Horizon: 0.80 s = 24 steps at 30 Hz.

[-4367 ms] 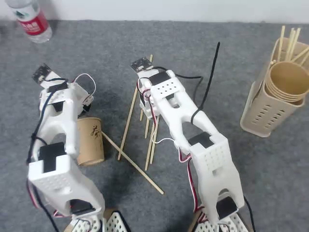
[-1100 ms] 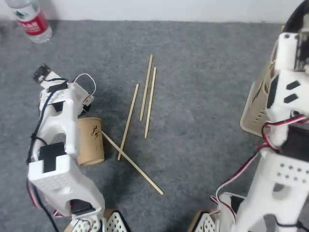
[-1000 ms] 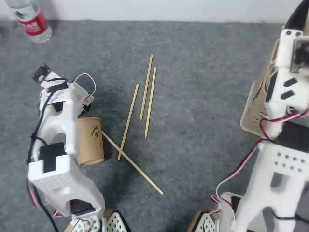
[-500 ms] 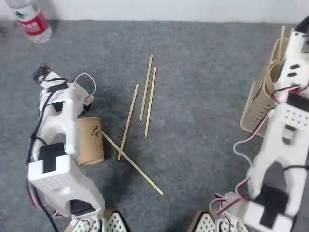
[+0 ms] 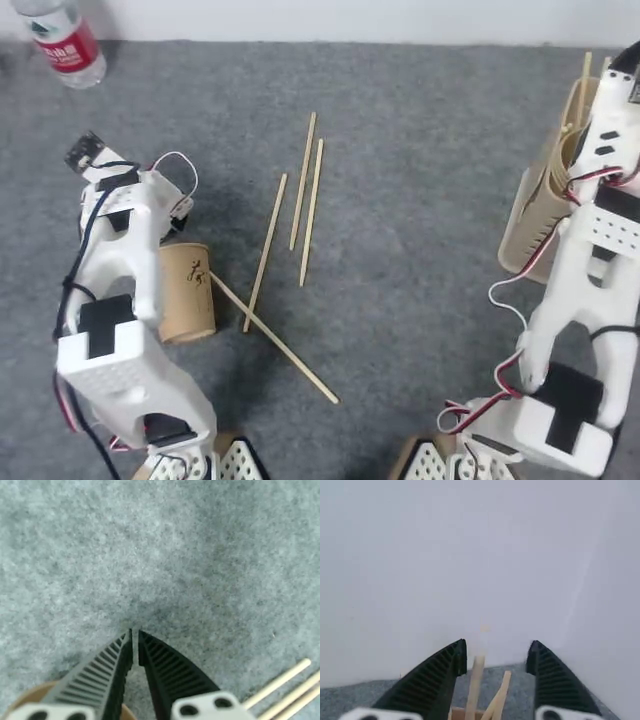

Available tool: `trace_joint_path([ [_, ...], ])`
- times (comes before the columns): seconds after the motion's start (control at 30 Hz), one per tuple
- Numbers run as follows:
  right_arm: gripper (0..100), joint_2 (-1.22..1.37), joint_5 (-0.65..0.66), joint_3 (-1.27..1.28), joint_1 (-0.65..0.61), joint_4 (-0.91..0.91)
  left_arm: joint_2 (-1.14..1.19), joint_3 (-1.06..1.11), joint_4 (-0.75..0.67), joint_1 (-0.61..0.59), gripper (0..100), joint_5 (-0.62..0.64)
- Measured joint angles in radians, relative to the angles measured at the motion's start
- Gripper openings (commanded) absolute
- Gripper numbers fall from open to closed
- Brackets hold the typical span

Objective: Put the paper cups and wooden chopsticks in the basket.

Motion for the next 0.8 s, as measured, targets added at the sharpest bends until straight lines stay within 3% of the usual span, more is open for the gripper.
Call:
trace_joint_path([
  [0.33,20.5,-0.071,0.0,-0.13,-0.063,0.334,0.0,0.0,0.0,0.0,1,0.0],
  [0.6,20.3,-0.167,0.0,-0.226,-0.394,0.824,0.0,0.0,0.0,0.0,1,0.0],
  [0.8,20.3,-0.163,-0.005,-0.227,-0.674,0.944,0.0,0.0,0.0,0.0,1,0.0],
])
